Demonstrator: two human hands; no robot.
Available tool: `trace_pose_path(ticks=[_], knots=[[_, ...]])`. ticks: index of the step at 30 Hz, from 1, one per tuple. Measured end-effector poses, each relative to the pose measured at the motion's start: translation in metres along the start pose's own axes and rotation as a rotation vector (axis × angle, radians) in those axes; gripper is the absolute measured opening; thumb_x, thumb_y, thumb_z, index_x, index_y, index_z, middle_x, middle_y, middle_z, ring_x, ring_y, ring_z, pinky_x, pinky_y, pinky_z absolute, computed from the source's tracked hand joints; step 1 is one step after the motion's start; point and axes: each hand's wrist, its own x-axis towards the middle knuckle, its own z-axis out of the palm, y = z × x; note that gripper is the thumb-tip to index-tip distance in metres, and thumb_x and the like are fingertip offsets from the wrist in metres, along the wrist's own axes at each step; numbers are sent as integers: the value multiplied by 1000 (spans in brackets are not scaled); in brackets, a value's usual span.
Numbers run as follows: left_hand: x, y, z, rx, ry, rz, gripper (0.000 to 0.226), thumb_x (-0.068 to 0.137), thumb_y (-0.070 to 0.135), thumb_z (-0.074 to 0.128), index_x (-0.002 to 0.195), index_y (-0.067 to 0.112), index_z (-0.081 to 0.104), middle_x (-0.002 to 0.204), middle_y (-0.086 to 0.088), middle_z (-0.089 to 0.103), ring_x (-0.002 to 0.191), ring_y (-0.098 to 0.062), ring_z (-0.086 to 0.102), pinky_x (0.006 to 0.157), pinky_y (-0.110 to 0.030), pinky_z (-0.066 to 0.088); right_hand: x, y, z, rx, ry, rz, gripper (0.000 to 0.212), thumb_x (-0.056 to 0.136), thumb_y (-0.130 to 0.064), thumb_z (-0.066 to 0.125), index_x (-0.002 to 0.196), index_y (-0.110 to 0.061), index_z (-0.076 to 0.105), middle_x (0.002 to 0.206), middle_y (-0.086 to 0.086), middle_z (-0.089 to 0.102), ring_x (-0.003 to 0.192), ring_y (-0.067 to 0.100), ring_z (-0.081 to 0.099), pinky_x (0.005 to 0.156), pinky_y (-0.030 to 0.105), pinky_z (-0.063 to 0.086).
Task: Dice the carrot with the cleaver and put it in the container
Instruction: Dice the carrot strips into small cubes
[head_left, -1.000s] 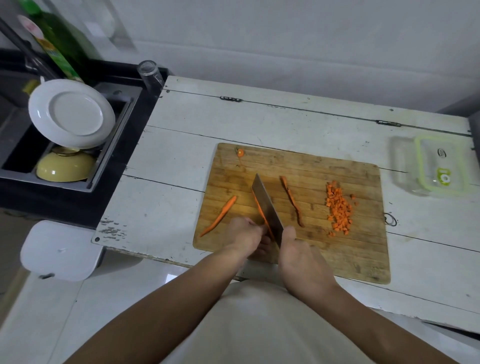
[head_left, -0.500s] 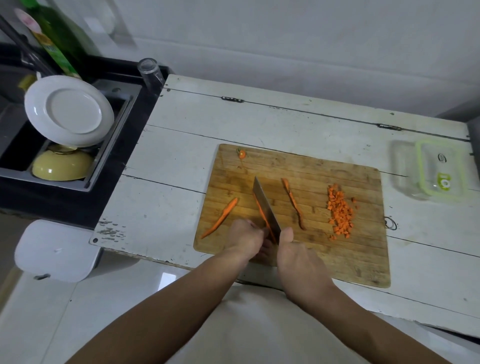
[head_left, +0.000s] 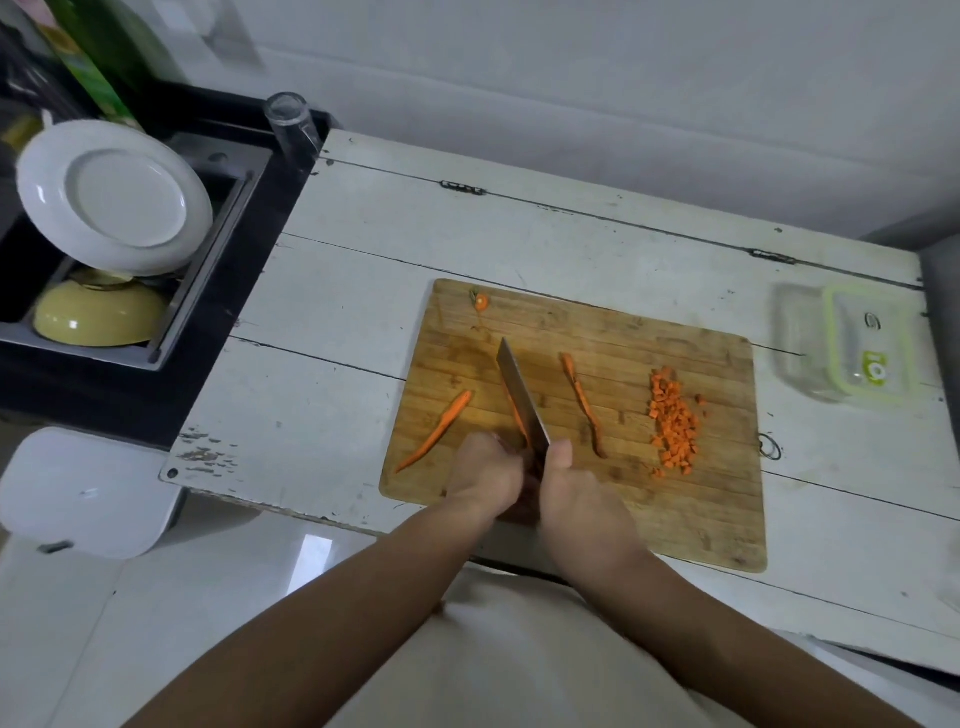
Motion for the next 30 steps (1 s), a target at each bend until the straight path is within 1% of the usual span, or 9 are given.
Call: trace_pose_path(ticks=[3,8,10,12,16,20,22,25,30], knots=[[-2,2,1,35,22,37,30,90,30,74,66,20,60,64,5,61,62,-9,58,52,-24,41,7,-3,-3,23,8,-16,40,94,-1,42,130,-10,28,102,16,68,96,41,66,69,41,39],[-3,0,5,-10,10,-12,26,92,25,70,70,11,68,59,-7,72,56,-25,72,59,-38,63,-16,14,6,33,22,-18,43,96,-4,41,136,-11,26,99,15,69,91,37,68,67,41,44],[-2,0,6,-19,3,-16,29,94,23,68,69,9,68,57,-8,71,52,-25,71,57,-39,62,-23,16,8,19,13,-16,46,97,-4,40,139,-10,24,101,15,69,92,36,68,71,43,48],[-3,1,4,-2,5,7,25,92,29,72,73,13,71,65,-6,74,61,-24,73,64,-39,63,-13,12,8,13,29,-28,49,97,-5,41,142,-9,22,102,14,68,92,35,68,72,44,50],[-5,0,0,18,31,54,29,89,46,71,80,18,73,83,-1,72,79,-18,67,69,-30,54,16,-7,-3,75,25,-6,40,97,-4,39,135,-9,29,105,18,67,97,41,66,69,41,43],[-17,3,1,6,20,41,33,81,50,74,82,17,73,83,-2,74,81,-21,69,78,-35,59,11,-2,-5,105,52,10,36,96,-4,39,130,-12,31,103,18,67,97,41,65,68,40,41],[-17,2,2,21,14,31,33,74,44,75,80,12,76,74,-5,76,73,-26,74,76,-43,64,-6,9,0,114,55,-1,36,95,-5,41,129,-13,30,99,17,67,94,41,66,67,41,43],[-20,5,3,27,-15,6,23,85,26,72,78,4,75,68,-14,74,64,-33,75,68,-54,64,-22,15,5,140,35,-20,40,94,-5,41,131,-13,28,97,17,67,90,40,66,70,43,47],[-24,8,-2,17,-19,72,48,65,55,67,90,15,77,88,-4,77,85,-24,72,83,-41,61,14,-7,-8,119,84,2,31,97,-5,37,127,-11,34,103,17,67,95,40,66,68,40,43]])
